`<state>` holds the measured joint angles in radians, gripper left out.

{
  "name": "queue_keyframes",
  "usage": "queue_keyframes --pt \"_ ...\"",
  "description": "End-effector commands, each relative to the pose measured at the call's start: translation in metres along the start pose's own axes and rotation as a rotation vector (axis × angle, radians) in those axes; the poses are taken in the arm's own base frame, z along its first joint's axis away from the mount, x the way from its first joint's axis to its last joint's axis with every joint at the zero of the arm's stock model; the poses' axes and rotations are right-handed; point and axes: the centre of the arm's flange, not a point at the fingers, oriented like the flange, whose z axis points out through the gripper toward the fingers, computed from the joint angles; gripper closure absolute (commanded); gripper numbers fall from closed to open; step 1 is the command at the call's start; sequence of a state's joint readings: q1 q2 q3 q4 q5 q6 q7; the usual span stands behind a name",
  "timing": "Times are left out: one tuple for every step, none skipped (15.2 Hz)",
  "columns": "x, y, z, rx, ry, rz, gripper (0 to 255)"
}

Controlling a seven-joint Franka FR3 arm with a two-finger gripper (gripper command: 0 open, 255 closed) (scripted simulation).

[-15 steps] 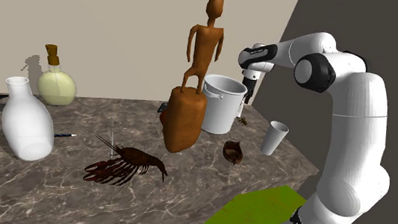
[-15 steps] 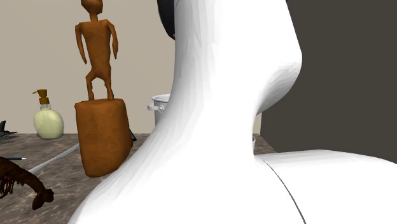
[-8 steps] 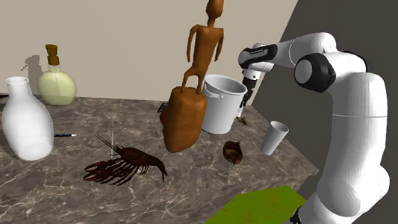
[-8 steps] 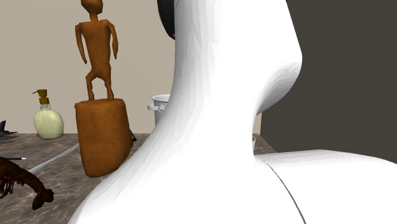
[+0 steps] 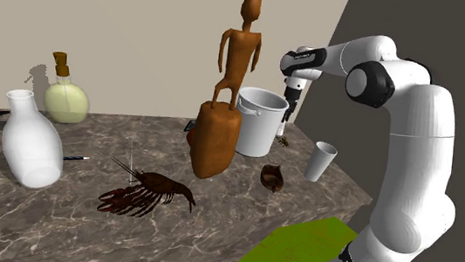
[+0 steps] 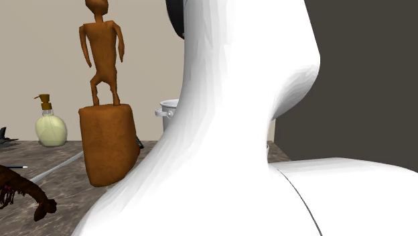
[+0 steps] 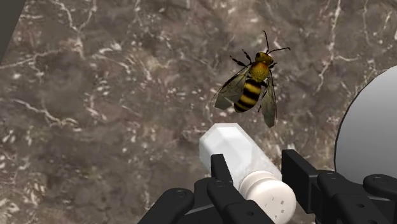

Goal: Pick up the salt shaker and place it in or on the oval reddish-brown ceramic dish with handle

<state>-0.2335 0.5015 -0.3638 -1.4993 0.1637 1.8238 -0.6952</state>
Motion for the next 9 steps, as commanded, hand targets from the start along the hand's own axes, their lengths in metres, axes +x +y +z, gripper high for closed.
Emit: queue_keyframes --pt "-0.001 -0.001 -0.012 0.0 0.0 0.0 255" --pt "-0.002 -0.001 -0.017 0.0 0.0 0.0 255" --pt "-0.003 -0.002 -0.022 0.0 0.0 0.0 255" --pt "-0.003 -0.002 -0.027 0.0 0.0 0.0 255" --pt "-0.004 -0.002 -0.033 0.0 0.0 0.0 255" --pt "-0.005 -0.003 -0.038 0.0 0.0 0.0 255" --pt "-0.005 -0.003 -0.043 0.0 0.0 0.0 255" --pt "-0.006 -0.004 -0.048 0.0 0.0 0.0 255" --pt "-0.007 -0.004 -0.054 0.0 0.0 0.0 255"
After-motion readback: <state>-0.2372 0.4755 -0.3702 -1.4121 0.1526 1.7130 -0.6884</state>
